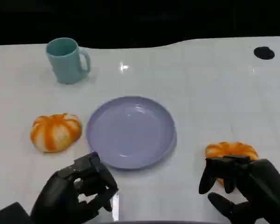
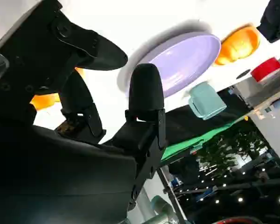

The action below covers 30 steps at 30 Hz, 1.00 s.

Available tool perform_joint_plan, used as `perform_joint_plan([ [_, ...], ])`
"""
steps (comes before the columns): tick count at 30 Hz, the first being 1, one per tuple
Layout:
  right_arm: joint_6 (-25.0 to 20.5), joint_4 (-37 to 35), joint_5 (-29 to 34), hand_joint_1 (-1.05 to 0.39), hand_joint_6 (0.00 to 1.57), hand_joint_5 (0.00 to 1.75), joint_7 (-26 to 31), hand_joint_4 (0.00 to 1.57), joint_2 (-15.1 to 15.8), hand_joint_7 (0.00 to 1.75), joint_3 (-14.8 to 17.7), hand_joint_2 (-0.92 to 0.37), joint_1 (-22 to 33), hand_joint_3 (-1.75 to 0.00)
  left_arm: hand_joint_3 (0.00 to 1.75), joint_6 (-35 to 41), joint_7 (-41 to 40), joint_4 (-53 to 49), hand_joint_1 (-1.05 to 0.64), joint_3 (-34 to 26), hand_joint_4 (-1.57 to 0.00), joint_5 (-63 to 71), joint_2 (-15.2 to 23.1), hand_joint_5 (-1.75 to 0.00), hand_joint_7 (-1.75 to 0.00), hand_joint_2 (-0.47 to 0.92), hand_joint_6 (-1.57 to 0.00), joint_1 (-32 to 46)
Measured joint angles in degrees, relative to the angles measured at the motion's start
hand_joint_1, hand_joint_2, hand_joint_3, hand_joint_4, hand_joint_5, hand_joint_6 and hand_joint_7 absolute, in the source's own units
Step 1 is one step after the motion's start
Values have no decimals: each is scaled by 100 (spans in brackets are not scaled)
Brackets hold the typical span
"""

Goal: Grasp the bread from the table and place it into the plate.

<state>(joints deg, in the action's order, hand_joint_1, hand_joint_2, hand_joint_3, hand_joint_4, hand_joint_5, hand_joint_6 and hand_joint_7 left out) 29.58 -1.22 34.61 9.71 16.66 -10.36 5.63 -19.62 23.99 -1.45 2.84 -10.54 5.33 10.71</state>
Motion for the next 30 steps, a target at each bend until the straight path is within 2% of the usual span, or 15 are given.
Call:
perform_joint_plan([
  [30, 40, -59, 110, -6, 70, 175, 90, 79, 11, 141, -5, -21, -30, -128, 30, -22, 17, -11, -52, -18, -67, -1, 8, -175, -155, 92, -58, -3],
])
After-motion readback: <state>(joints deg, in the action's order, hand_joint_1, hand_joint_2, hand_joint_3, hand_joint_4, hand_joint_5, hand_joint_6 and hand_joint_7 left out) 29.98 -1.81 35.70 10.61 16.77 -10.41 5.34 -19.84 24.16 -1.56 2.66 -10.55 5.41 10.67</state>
